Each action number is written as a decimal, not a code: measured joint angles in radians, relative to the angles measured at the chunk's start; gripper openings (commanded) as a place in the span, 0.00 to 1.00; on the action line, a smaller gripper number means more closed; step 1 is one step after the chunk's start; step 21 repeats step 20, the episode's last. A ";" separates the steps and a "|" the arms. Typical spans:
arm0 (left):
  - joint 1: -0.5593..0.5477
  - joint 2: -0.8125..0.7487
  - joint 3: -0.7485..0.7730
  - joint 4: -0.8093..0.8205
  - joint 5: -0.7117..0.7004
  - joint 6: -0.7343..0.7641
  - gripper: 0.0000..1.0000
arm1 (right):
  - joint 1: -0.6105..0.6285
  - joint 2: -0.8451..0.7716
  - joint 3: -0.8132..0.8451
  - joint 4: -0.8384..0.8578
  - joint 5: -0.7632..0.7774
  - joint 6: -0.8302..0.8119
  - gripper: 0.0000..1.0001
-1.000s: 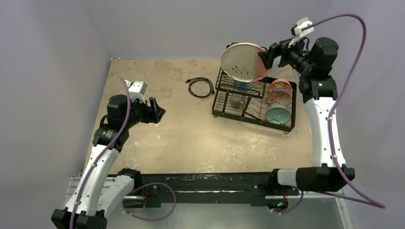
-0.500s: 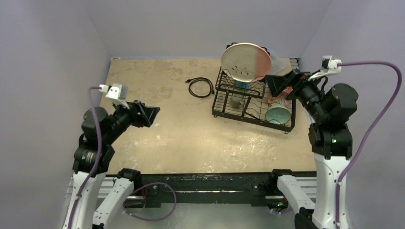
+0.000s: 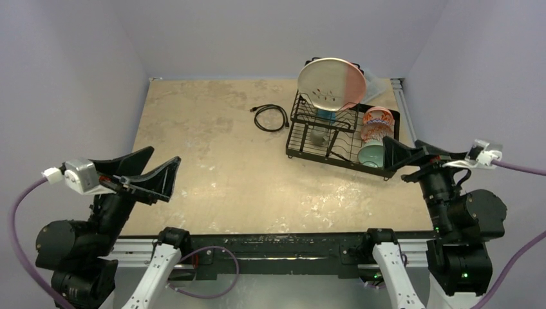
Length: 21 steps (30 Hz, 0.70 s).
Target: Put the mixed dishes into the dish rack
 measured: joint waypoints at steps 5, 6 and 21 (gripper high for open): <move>0.000 -0.004 0.072 -0.011 -0.017 -0.011 0.81 | 0.001 -0.085 -0.002 -0.041 0.071 0.004 0.99; 0.000 -0.008 0.078 -0.010 -0.018 -0.014 0.81 | 0.001 -0.110 -0.001 -0.042 0.089 0.002 0.99; 0.000 -0.058 0.043 0.056 -0.033 -0.030 0.84 | 0.060 -0.219 -0.047 -0.005 0.279 -0.042 0.99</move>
